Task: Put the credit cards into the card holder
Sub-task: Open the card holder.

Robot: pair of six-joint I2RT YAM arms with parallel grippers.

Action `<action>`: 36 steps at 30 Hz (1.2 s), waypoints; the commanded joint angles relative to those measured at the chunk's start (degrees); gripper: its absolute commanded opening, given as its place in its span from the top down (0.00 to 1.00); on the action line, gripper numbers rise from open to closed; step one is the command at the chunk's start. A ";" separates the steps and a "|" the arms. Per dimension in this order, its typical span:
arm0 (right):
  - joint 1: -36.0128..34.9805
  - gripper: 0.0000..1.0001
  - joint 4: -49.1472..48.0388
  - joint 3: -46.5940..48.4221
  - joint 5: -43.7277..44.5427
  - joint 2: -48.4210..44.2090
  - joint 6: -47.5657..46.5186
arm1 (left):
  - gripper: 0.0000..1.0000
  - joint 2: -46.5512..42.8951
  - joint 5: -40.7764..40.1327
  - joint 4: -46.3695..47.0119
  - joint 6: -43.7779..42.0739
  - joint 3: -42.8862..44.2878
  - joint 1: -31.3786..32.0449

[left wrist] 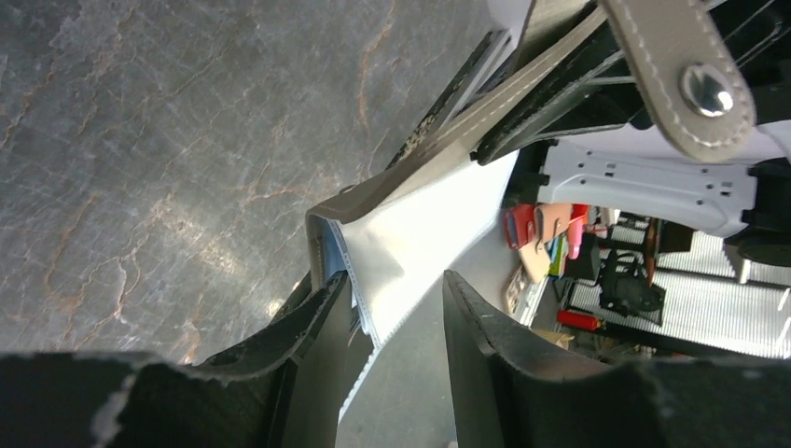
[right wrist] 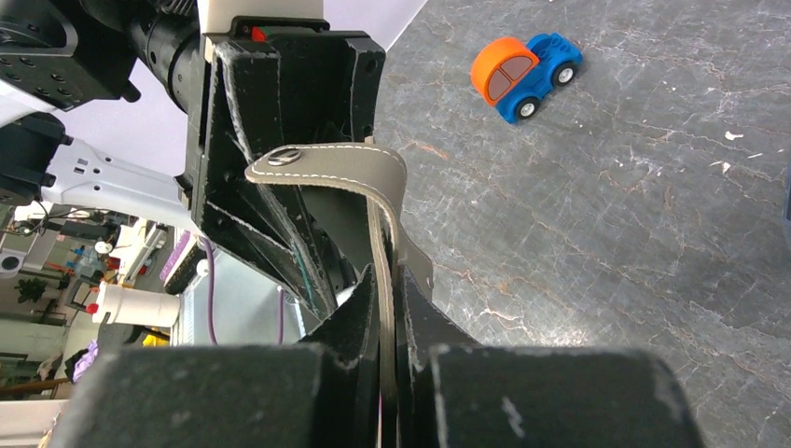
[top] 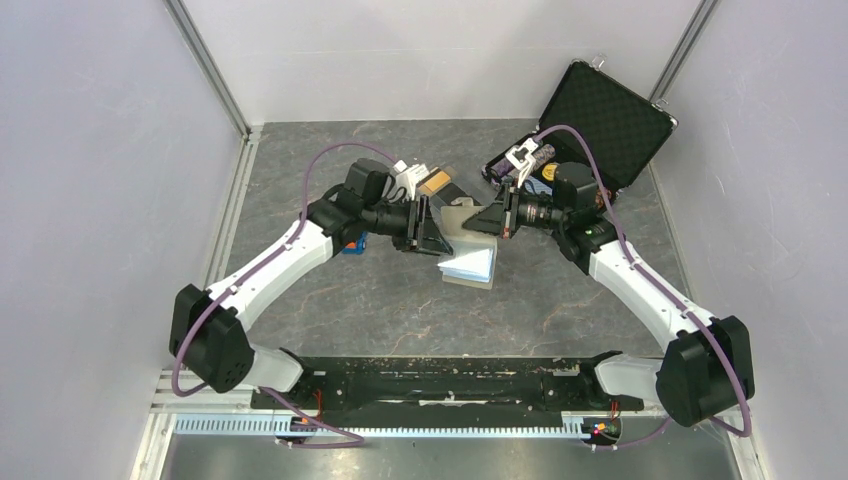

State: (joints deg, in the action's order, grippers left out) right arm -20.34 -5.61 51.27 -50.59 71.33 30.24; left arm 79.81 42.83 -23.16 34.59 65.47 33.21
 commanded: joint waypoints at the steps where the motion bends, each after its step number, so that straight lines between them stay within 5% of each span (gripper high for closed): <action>1: 0.13 1.00 -2.49 -0.12 -1.35 0.26 0.33 | 0.52 2.27 -2.34 -8.02 -7.79 4.97 1.79; 13: 0.12 1.00 -2.77 0.06 -1.76 1.05 0.40 | 0.53 4.60 -6.96 -14.52 -12.44 9.60 3.87; 26: 0.12 1.00 -2.65 0.15 -2.41 1.44 0.14 | 0.66 4.37 -6.72 -14.23 -11.04 11.93 4.08; 36: 0.12 1.00 -2.31 0.24 -3.02 0.73 0.52 | 0.48 1.39 -3.26 0.89 -0.32 7.15 3.54</action>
State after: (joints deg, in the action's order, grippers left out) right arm -20.34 -5.78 50.96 -51.96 72.82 30.44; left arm 84.27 36.38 -32.47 27.77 74.30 37.06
